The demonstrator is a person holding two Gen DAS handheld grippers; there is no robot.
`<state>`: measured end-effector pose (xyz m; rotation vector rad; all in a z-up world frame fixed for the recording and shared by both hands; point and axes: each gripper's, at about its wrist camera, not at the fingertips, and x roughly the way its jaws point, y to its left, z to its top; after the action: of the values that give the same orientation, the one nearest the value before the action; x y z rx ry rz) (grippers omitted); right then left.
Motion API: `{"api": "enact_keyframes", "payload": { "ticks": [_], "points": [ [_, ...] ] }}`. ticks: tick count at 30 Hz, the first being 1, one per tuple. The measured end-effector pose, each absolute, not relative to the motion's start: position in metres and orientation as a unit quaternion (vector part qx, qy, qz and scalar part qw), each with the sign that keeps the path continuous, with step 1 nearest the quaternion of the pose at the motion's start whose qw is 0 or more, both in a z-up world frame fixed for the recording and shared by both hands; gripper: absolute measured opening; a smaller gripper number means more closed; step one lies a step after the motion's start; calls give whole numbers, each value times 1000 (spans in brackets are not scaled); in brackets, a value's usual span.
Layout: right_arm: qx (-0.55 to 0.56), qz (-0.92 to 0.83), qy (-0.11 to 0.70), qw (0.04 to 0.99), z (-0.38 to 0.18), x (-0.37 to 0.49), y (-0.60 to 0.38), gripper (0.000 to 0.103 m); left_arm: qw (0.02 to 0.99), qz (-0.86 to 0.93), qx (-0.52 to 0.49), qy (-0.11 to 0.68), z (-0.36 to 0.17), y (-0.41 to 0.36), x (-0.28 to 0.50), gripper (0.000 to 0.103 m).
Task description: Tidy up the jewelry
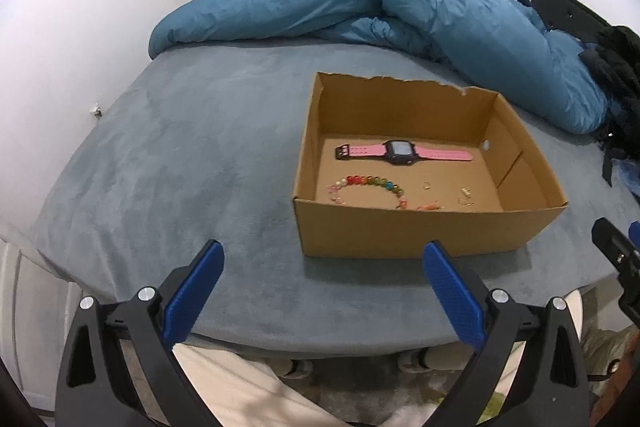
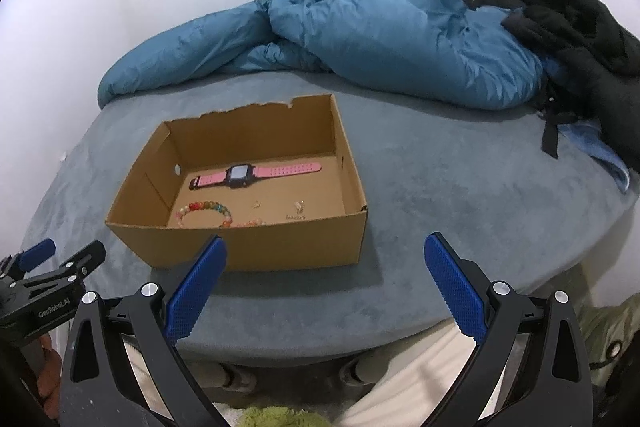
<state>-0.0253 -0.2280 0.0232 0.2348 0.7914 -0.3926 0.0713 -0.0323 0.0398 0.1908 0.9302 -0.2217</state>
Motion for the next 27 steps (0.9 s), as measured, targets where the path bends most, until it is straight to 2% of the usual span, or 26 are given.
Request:
{"api": "enact_keyframes", "payload": {
  "ticks": [27],
  "points": [
    [122,-166,437,875,12,-13,-215,95,868,-86,111,476,43,-34,79,97]
  ]
}}
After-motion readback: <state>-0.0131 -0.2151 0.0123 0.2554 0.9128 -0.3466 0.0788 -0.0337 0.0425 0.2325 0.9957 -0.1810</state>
